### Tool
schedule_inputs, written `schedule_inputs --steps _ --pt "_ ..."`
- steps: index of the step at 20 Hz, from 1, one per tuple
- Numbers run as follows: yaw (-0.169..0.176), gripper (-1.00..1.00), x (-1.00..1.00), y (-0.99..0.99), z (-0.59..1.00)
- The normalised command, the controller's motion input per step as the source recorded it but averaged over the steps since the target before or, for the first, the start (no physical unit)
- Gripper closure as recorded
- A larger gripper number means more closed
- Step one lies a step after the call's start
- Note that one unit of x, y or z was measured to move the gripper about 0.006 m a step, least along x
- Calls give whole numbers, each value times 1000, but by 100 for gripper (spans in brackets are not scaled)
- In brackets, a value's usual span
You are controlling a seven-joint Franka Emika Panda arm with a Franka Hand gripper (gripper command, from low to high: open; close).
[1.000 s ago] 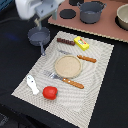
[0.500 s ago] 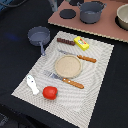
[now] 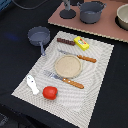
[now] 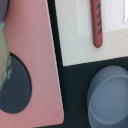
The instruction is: Interact with the objects in diverse but meaningful ways.
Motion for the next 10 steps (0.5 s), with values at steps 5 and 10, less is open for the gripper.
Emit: schedule_inputs --steps 5,10 --pt "-7 -100 546 754 133" --pt "-71 -100 486 547 78"
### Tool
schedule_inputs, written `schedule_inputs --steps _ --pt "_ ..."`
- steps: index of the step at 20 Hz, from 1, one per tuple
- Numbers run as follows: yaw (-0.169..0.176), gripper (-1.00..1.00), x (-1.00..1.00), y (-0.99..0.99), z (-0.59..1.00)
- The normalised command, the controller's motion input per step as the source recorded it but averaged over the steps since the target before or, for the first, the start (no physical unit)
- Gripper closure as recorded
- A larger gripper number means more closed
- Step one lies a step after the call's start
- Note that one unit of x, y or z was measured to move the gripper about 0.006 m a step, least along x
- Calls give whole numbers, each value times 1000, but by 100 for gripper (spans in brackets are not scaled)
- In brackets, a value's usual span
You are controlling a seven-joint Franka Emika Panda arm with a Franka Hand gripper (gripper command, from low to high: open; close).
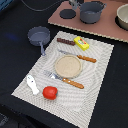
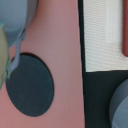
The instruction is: Interact with the objects in diverse but meaningful ways.
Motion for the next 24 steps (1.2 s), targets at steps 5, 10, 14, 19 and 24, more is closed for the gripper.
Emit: schedule_inputs --steps 5,10,14,19,24 --pt "-107 -100 615 322 21" --pt "-93 -100 703 307 60" --pt "-35 -100 810 399 225" --pt "0 -100 853 578 328" --pt "0 -100 717 342 146"
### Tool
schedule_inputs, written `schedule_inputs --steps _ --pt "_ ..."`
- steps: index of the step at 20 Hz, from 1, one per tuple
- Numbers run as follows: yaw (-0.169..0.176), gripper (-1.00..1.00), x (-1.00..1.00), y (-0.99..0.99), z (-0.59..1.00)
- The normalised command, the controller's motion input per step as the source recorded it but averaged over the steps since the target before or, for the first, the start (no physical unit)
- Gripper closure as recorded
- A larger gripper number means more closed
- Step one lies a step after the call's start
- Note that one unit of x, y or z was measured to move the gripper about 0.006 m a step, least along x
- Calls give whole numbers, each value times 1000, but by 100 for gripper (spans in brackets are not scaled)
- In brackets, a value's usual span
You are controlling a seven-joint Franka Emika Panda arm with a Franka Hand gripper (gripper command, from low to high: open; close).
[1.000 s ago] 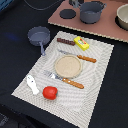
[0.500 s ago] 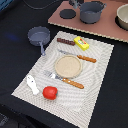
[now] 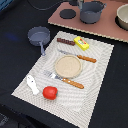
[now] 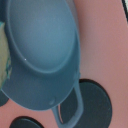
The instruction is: Interact with the objects in diverse but meaningful ways.
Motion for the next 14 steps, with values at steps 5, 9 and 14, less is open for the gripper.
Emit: schedule_inputs --steps 5,9,14 --pt "-6 -100 538 42 -6" --pt "-5 -100 435 0 0" --pt "55 -100 269 117 -37"
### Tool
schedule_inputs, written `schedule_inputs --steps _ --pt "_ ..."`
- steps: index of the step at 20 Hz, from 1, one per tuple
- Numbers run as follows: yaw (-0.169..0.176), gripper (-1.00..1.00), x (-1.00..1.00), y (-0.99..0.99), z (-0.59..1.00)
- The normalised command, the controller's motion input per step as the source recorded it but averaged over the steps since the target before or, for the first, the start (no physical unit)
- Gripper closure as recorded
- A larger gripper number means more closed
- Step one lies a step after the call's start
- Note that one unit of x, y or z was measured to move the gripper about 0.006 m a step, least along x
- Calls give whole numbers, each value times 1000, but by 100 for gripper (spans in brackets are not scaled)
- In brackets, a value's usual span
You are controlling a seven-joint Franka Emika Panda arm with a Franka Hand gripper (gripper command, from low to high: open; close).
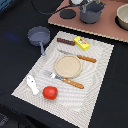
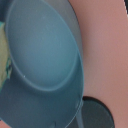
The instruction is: Interact with the objects in diverse but meaningful ways.
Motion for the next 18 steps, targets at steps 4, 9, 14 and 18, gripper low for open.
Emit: schedule_inputs --steps 4,9,14,18 --pt "155 -100 96 247 -26" --pt "158 -100 115 217 -75" --pt "108 -100 181 151 -95" --pt "33 -100 290 153 -88"
